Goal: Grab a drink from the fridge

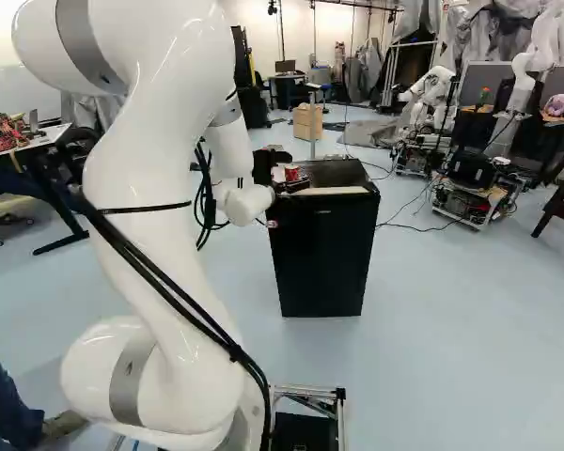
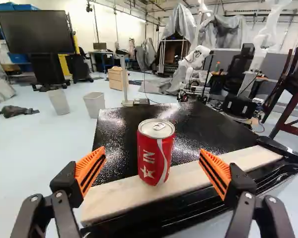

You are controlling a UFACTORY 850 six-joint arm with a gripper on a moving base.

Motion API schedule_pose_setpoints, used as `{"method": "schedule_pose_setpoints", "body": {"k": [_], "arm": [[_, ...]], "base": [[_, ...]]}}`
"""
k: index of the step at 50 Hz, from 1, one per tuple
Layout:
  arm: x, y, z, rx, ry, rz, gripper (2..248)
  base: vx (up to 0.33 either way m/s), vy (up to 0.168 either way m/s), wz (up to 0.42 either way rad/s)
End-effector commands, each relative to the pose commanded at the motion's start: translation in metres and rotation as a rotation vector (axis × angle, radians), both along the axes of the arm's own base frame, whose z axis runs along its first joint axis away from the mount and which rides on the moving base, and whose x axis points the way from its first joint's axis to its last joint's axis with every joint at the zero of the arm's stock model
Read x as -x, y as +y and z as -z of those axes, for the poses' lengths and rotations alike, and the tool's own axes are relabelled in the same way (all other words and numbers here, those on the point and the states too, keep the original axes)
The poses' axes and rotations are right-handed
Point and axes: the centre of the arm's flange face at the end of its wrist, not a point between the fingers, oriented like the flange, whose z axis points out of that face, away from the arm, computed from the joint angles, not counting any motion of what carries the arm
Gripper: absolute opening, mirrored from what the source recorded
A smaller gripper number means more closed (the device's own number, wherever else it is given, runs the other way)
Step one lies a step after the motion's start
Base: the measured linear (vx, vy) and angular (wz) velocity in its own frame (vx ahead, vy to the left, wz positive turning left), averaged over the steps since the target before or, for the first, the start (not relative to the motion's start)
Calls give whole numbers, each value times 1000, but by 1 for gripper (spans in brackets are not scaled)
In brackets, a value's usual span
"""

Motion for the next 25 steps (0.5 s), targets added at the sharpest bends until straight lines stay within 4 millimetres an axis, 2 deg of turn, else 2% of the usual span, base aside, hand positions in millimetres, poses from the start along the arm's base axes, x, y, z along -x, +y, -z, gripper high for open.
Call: {"method": "schedule_pose_setpoints", "body": {"k": [25], "arm": [[-6,0,1,-23,-9,3,247]], "base": [[0,0,0]]}}
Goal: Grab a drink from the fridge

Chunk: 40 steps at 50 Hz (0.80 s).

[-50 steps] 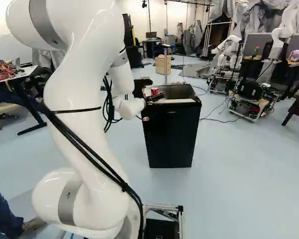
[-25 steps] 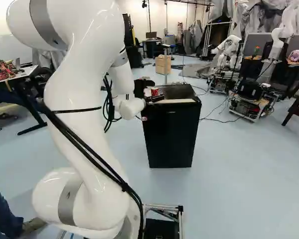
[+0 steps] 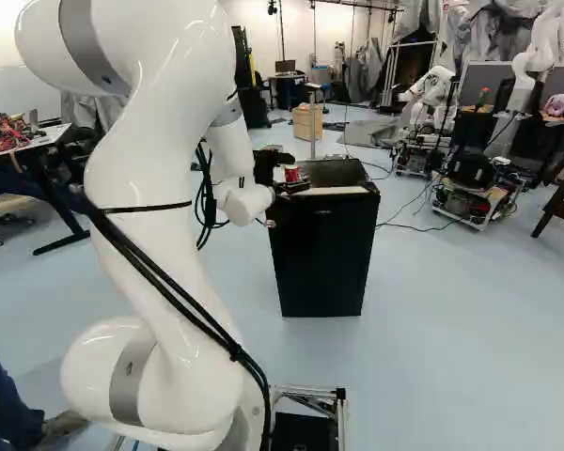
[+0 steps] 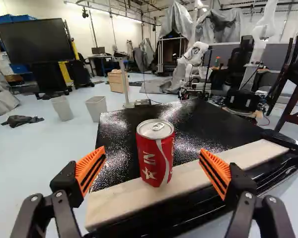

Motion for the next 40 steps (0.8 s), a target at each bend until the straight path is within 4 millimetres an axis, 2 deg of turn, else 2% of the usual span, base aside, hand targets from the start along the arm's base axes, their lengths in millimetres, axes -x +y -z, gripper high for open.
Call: {"method": "schedule_pose_setpoints", "body": {"k": [40], "arm": [[-28,0,4,0,-18,0,247]], "base": [[0,0,0]]}}
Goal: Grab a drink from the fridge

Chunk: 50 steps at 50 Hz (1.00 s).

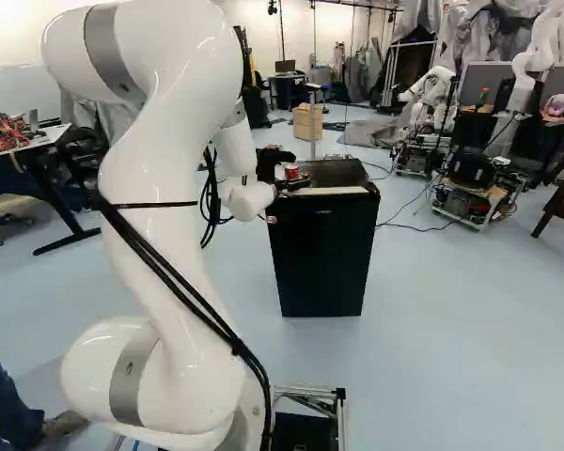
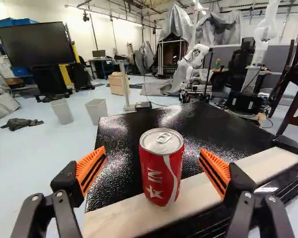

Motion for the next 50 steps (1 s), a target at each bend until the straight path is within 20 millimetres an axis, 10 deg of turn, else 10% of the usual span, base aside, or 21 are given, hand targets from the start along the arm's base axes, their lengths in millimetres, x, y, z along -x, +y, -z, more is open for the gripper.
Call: {"method": "schedule_pose_setpoints", "body": {"k": [7,8,12,13,18,19,50], "arm": [[0,0,0,0,0,0,223],[0,0,0,0,0,0,184],[0,0,0,0,0,0,184],[0,0,0,0,0,0,146],[0,0,0,0,0,0,146],[0,0,0,0,0,0,109],[0,0,-21,0,-39,0,100]], "base": [[0,0,0],[0,0,0],[0,0,0],[0,0,0],[0,0,0],[0,0,0],[0,0,0]]}}
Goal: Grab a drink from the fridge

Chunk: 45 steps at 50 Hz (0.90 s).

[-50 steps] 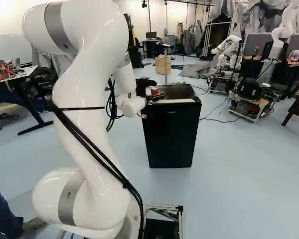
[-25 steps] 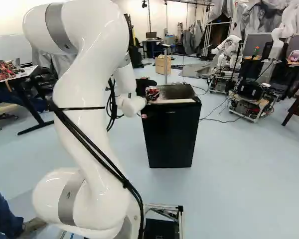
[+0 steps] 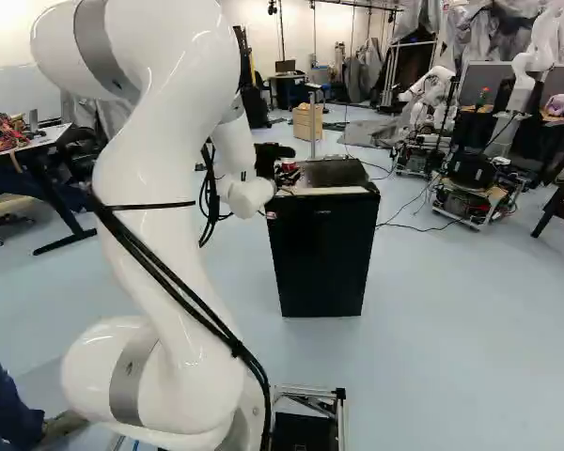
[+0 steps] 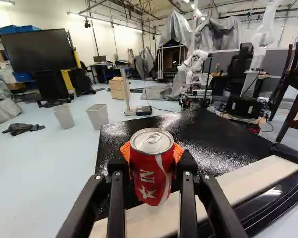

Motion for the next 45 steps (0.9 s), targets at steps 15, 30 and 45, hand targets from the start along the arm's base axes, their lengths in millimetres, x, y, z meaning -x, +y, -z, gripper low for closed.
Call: {"method": "schedule_pose_setpoints", "body": {"k": [15,30,45], "arm": [[0,0,-16,0,-28,0,100],[1,0,-18,0,-30,-1,100],[10,1,-20,0,-21,-10,100]], "base": [[0,0,0],[0,0,0],[0,0,0]]}}
